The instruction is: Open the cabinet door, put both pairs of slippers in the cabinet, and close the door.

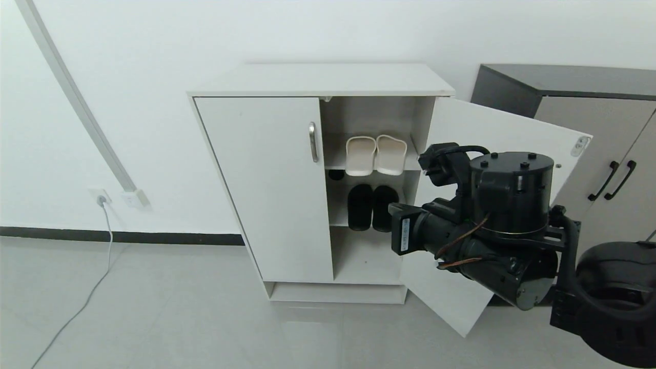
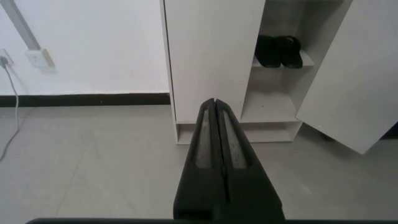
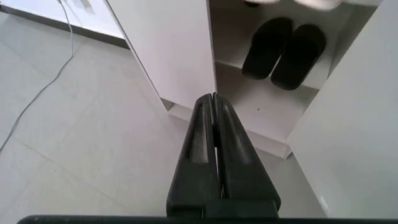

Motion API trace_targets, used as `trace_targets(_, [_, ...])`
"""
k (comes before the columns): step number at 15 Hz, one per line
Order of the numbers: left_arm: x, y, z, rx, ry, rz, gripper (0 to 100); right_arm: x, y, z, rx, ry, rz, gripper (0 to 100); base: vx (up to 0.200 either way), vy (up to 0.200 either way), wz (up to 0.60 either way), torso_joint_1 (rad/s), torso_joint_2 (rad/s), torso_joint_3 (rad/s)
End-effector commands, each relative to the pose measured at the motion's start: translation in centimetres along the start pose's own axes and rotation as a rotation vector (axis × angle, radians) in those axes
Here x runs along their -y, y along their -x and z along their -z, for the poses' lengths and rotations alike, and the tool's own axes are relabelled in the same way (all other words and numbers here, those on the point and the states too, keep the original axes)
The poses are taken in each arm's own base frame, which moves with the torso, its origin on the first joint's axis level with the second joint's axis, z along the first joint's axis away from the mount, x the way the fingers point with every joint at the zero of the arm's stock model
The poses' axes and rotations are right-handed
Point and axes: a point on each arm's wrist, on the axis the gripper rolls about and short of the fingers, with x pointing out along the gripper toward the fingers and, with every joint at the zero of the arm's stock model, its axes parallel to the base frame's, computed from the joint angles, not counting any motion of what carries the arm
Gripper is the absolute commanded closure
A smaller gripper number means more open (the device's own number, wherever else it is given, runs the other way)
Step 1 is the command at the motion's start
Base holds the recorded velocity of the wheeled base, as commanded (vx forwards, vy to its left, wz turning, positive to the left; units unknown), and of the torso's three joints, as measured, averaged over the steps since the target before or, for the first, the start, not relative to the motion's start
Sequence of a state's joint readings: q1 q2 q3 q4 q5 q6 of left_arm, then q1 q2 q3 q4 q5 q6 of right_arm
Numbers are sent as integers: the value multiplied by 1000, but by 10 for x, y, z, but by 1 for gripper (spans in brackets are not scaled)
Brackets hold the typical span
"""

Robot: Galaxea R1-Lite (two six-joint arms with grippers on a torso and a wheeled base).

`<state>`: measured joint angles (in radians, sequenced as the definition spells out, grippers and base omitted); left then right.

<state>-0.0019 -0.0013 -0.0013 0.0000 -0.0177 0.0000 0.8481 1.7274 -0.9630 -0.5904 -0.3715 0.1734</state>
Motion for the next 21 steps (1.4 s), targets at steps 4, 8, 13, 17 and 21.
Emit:
trace_targets(4, [0, 0, 0, -1, 0, 0, 100, 5, 2, -4, 11, -3, 12, 100, 0, 0, 0, 146, -470, -321])
trace_targets(8, [0, 0, 0, -1, 0, 0, 100, 4, 2, -4, 10, -2, 10, 100, 0, 0, 0, 174, -492, -318])
trace_targets(13, [0, 0, 0, -1, 0, 0, 100, 5, -1, -1, 1, 3, 16, 100, 0, 0, 0, 206, -512, -311])
trace_targets(17, [0, 0, 0, -1, 0, 0, 100, 9, -6, 3, -10, 25, 33, 100, 0, 0, 0, 234, -550, -319])
trace_targets(21, [0, 0, 0, -1, 0, 0, 100, 10, -8, 4, -14, 34, 40, 100, 0, 0, 0, 262, -580, -328])
